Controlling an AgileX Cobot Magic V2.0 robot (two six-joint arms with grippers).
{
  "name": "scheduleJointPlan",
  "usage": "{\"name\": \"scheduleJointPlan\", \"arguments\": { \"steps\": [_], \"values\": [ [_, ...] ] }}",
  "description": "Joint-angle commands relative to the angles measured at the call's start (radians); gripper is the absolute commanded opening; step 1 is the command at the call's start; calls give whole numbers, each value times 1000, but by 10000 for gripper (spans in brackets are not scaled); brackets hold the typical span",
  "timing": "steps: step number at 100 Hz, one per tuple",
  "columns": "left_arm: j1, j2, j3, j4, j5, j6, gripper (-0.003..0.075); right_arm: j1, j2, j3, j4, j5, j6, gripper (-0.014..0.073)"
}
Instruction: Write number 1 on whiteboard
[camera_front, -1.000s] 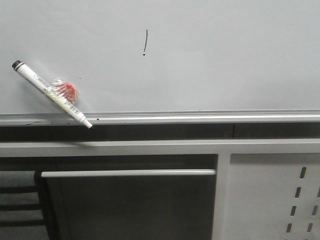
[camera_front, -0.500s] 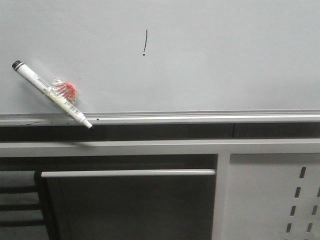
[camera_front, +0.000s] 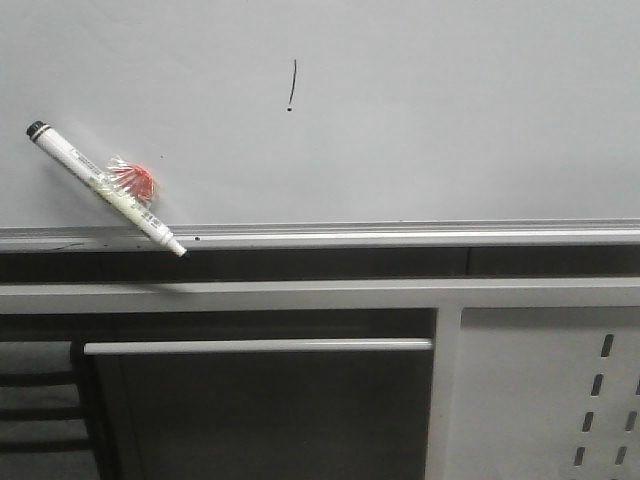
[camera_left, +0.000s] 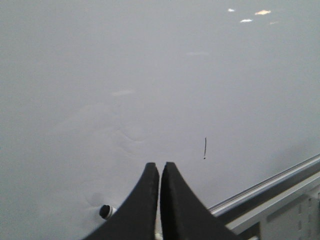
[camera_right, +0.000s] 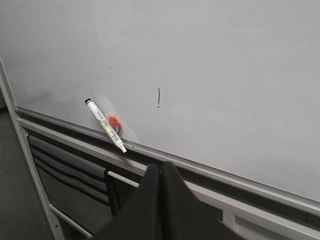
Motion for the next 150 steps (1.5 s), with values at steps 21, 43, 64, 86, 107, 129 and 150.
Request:
{"name": "scheduleJointPlan", "arguments": {
  "steps": [21, 43, 64, 86, 107, 129, 150],
  "values": [
    [327, -34, 14, 469, 81, -537, -20, -5, 12, -24, 21, -62, 0, -66],
    [464, -173, 151, 433, 125, -594, -20, -5, 12, -24, 21, -62, 0, -66],
    [502, -213, 238, 405, 140, -598, -20, -5, 11, -24, 21, -62, 0, -66],
    [497, -213, 237, 407, 151, -598, -20, -5, 11, -24, 21, -62, 0, -66],
    [497, -213, 237, 407, 151, -598, -20, -5, 11, -24, 21, -62, 0, -66],
    [497, -213, 237, 407, 151, -598, -20, -5, 11, -24, 21, -62, 0, -66],
    [497, -213, 237, 407, 151, -598, -20, -5, 11, -24, 21, -62, 0, -66]
  ]
}}
